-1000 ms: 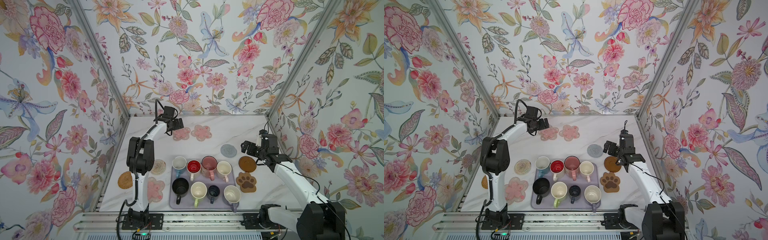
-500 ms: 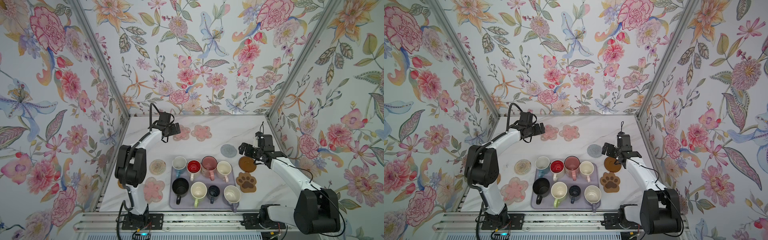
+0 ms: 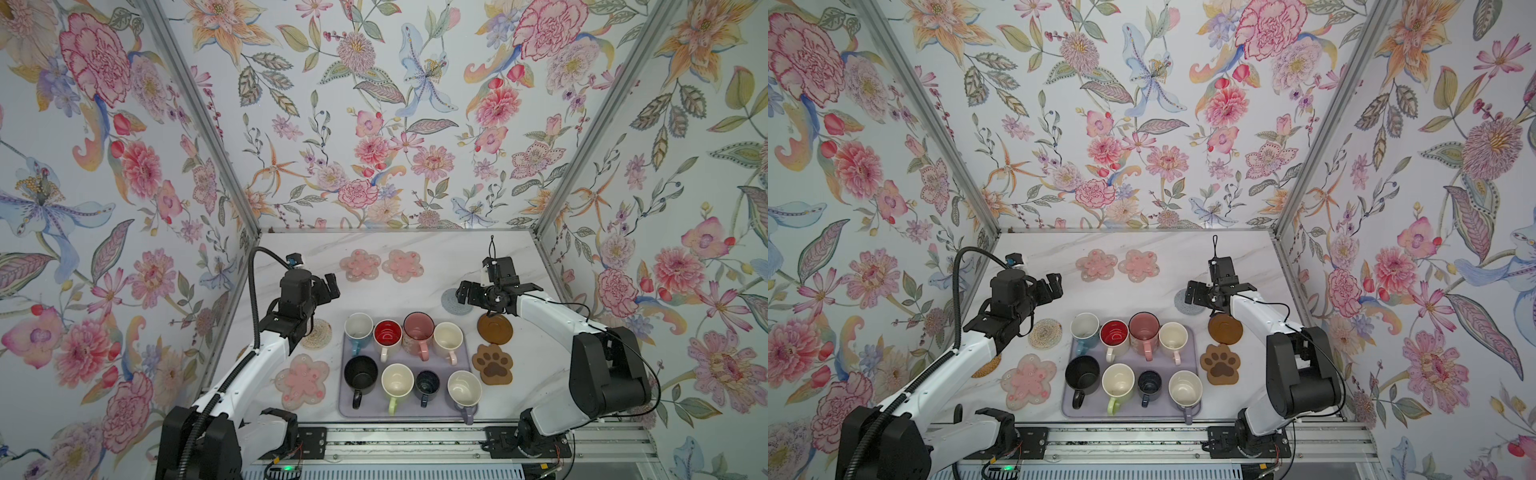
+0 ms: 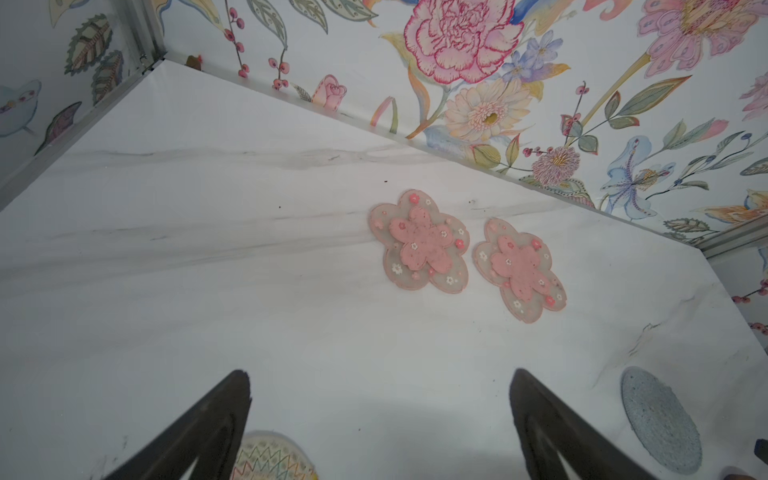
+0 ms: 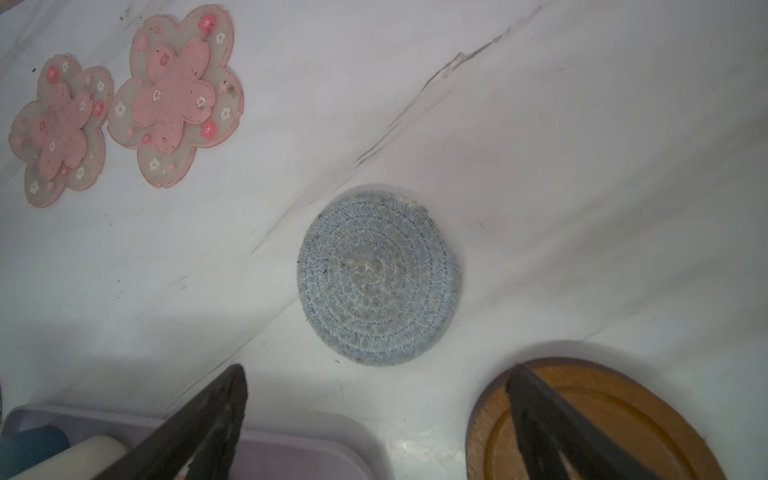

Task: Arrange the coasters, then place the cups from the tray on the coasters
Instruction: 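Slide the pale blue woven coaster farther from the robot with the right gripper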

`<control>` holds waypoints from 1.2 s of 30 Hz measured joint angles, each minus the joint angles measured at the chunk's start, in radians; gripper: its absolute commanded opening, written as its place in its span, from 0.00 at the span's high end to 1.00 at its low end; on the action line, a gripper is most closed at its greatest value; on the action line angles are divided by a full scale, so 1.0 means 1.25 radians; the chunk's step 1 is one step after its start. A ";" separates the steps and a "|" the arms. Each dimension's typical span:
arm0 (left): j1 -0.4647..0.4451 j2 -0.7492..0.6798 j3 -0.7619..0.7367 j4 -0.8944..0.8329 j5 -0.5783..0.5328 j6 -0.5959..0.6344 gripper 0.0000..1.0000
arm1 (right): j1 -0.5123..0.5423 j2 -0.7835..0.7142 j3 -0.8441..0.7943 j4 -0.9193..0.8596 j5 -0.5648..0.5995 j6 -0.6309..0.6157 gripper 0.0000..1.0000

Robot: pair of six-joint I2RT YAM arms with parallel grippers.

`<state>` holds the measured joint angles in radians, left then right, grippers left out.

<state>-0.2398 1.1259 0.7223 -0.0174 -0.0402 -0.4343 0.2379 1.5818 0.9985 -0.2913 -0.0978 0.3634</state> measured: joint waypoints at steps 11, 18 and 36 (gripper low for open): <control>0.025 -0.081 -0.044 0.031 -0.021 -0.015 0.01 | 0.031 0.145 0.093 -0.001 -0.016 0.001 0.07; 0.031 -0.095 -0.053 0.030 -0.023 -0.015 0.01 | 0.046 0.196 0.122 -0.002 -0.022 0.004 0.07; 0.036 -0.124 -0.077 0.015 -0.037 -0.031 0.01 | 0.049 0.338 0.272 0.011 -0.017 0.009 0.07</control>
<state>-0.1944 0.9707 0.6258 0.0010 -0.0868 -0.4728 0.2989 2.0048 1.3388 -0.2779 -0.1192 0.3752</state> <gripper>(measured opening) 0.989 0.926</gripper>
